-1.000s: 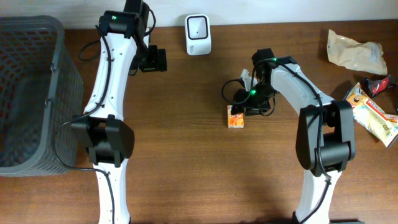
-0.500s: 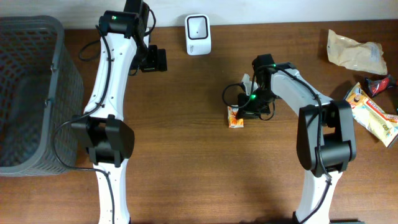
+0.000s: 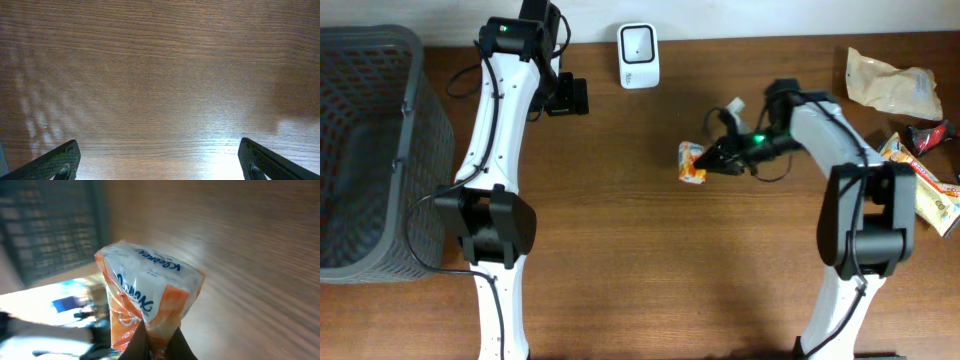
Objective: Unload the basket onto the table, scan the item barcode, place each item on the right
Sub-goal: 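Lift the Kleenex pack and hold it raised with the right gripper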
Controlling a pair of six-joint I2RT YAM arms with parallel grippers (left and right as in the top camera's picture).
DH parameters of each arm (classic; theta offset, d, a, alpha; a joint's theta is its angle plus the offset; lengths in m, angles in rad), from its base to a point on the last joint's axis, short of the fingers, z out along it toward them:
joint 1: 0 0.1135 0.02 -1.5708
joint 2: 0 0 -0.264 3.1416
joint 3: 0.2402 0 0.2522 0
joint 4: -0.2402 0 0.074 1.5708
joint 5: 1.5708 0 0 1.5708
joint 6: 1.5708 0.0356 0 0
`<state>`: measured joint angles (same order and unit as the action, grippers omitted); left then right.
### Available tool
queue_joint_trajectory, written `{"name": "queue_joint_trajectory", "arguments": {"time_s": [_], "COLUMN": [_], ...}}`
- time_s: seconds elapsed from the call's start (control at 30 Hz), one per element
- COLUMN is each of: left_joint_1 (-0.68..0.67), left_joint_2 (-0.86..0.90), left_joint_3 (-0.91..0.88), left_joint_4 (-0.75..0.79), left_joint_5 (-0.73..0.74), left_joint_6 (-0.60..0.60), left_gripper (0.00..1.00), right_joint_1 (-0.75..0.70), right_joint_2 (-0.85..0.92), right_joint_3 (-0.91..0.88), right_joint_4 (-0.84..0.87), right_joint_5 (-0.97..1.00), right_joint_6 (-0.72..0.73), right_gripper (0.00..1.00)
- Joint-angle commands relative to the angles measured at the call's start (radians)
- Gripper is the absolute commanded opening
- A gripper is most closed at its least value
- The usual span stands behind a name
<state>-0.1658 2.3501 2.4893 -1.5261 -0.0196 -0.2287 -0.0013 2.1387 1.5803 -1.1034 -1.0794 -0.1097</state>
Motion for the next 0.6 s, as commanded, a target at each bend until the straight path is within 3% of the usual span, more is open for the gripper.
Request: {"name": "queue_joint_trajectory", "arguments": {"time_s": [0.0, 0.2, 0.57], "left_joint_1": [0.003, 0.003, 0.003], "left_joint_2": [0.022, 0.022, 0.022], "left_joint_3": [0.011, 0.011, 0.011], "left_joint_4": [-0.001, -0.001, -0.001], "left_joint_5": [-0.011, -0.011, -0.011], "left_joint_6": [-0.006, -0.006, -0.006], "left_gripper": [0.99, 0.99, 0.99], "right_joint_1": [-0.005, 0.0, 0.143], "right_joint_2": [-0.006, -0.006, -0.006], "right_joint_3": [0.015, 0.015, 0.015], "right_joint_4": [-0.034, -0.068, -0.04], "right_joint_5": [-0.203, -0.39, -0.414], "right_joint_6": [-0.121, -0.232, -0.34], "right_gripper": [0.04, 0.04, 0.04]}}
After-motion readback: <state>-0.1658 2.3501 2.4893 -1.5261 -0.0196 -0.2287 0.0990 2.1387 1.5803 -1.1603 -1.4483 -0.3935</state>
